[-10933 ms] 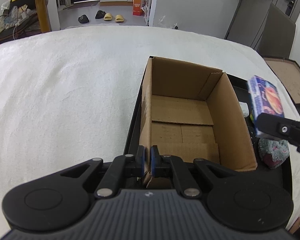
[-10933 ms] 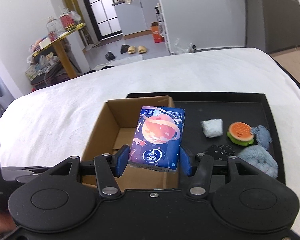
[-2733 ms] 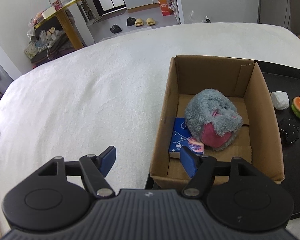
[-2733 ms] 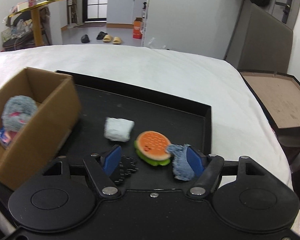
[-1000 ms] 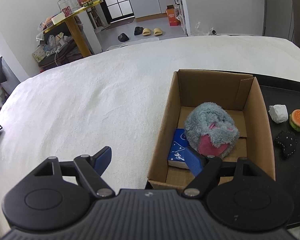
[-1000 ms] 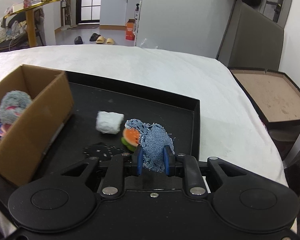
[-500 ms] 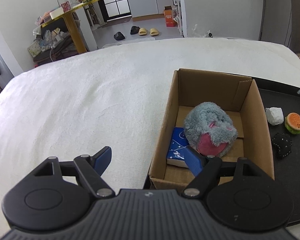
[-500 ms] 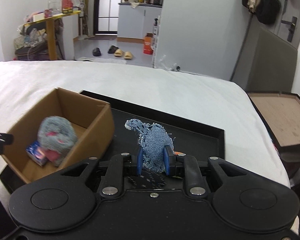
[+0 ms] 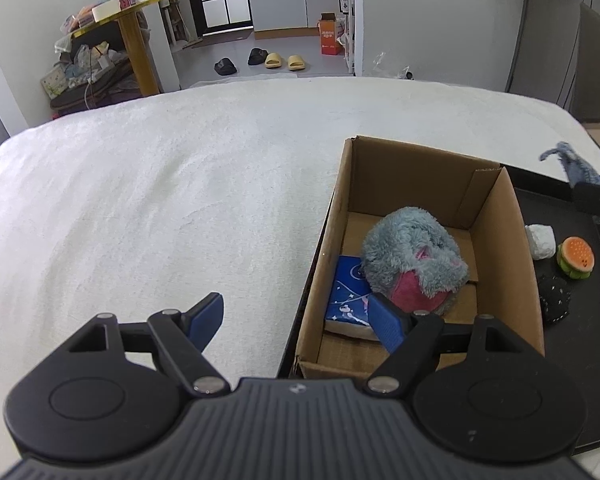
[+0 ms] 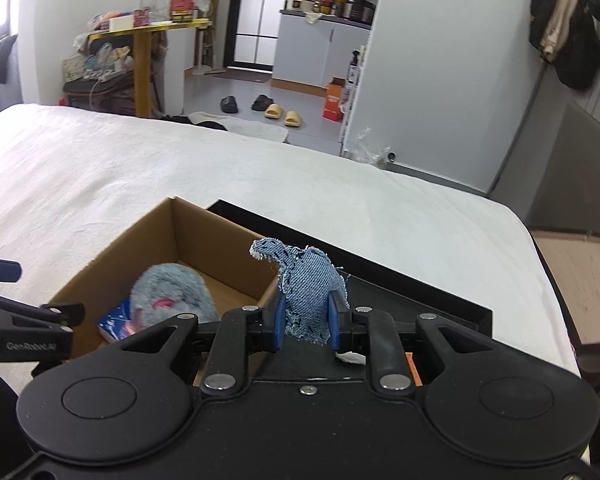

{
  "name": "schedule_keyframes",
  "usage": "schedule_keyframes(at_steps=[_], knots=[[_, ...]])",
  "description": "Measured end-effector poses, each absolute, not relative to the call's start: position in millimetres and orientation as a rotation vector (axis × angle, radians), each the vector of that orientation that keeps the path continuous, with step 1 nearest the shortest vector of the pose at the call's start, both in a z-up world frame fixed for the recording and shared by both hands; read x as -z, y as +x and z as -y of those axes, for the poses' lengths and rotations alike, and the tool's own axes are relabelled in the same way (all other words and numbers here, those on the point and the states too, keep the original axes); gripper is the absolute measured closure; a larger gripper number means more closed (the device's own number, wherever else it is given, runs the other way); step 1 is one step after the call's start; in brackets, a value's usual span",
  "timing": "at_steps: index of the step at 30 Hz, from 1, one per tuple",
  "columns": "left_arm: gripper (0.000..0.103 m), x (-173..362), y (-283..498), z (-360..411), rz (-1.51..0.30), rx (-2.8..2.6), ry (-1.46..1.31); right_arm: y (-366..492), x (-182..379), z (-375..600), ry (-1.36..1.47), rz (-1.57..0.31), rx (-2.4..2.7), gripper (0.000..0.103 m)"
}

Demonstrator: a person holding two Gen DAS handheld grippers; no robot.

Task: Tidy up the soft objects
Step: 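Lift the denim plush with the right gripper toward the box, then lower the denim plush into the box and open the right gripper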

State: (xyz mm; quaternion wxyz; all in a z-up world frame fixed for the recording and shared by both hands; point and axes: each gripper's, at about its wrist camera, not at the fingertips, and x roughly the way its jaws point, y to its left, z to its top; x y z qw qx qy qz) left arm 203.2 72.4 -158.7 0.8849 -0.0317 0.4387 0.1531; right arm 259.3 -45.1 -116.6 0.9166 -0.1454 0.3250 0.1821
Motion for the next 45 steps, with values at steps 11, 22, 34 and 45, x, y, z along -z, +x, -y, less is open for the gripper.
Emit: schedule_keyframes(at_steps=[11,22,34,45], knots=[[0.029,160.3,200.8,-81.0,-0.895,-0.263,-0.126,258.9,117.7,3.8,-0.379,-0.682,-0.458,0.081],[0.095,167.2,200.8,-88.3,-0.926,-0.220,-0.183,262.3,124.8,-28.8,-0.459,-0.717,-0.515,0.077],[0.095,166.3,200.2,-89.2,-0.920,-0.214,-0.180,251.4,126.9,-27.3,-0.531,-0.704,-0.519,0.049],[0.095,166.1,201.3,-84.2,-0.927,-0.230,-0.149,247.2,129.0,0.0,-0.485,-0.718,-0.477,0.045]])
